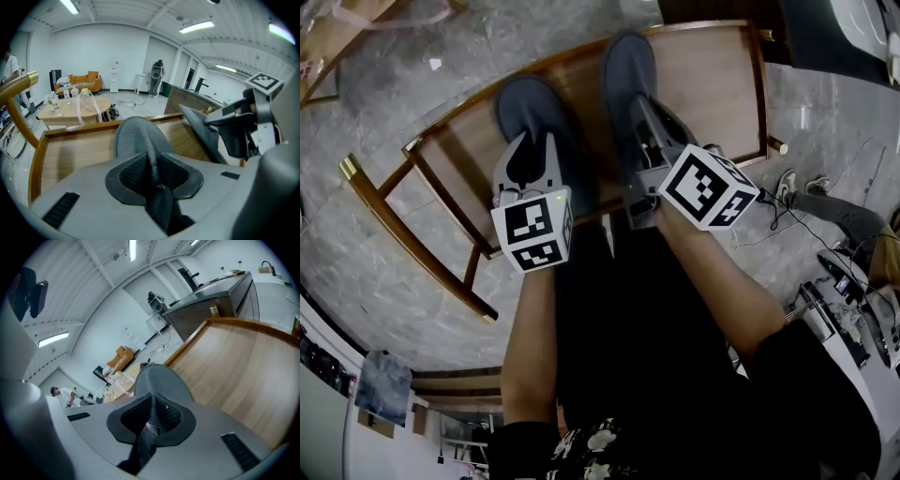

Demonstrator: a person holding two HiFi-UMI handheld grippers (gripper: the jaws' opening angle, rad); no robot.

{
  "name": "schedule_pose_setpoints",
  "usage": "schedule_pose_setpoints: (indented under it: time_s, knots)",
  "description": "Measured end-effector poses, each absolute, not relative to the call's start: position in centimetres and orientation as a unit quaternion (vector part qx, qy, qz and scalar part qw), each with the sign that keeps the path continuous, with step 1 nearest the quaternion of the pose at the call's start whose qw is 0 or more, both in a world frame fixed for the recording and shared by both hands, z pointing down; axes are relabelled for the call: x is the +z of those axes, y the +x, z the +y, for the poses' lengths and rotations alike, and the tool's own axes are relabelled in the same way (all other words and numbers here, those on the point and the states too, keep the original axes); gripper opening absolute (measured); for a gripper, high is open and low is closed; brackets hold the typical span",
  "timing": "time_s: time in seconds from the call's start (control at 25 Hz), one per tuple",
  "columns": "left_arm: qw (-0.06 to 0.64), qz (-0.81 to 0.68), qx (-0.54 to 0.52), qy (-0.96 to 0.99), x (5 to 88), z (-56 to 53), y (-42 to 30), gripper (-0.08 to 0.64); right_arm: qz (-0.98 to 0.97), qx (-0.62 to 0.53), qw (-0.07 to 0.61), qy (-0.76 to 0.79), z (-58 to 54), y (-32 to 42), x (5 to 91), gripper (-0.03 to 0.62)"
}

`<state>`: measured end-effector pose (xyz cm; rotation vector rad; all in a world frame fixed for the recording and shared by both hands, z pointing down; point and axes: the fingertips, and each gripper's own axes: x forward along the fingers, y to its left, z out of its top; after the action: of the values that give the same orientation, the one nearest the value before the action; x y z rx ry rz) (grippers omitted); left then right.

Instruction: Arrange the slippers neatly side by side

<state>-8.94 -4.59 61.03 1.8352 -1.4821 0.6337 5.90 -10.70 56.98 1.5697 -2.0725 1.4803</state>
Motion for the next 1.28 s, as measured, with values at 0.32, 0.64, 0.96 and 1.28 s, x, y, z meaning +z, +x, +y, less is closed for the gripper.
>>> schedule_pose_setpoints:
  time_s: [0.32,0.64,0.96,1.28]
  knots:
    - [0.351,-0.566,0.234,0.708,61.0,-4.8,-8.7,0.087,-0.702,0.490,0.098,0.507,-9.2,3.4,58.7,0.015]
    - [0.359,-0.565,0.228,0.707,61.1,-4.5,-8.6,0.086,-0.710,0.488,0.110,0.496,-8.4,2.4,59.9,0.015]
    - [0.367,-0.569,0.217,0.703,61.1,-4.5,-8.6,0.086,-0.724,0.473,0.137,0.483,-8.3,1.6,60.5,0.015]
    - [0.367,-0.569,0.214,0.704,60.8,-4.4,-8.3,0.123,-0.775,0.449,0.142,0.421,-8.0,0.4,59.8,0.093]
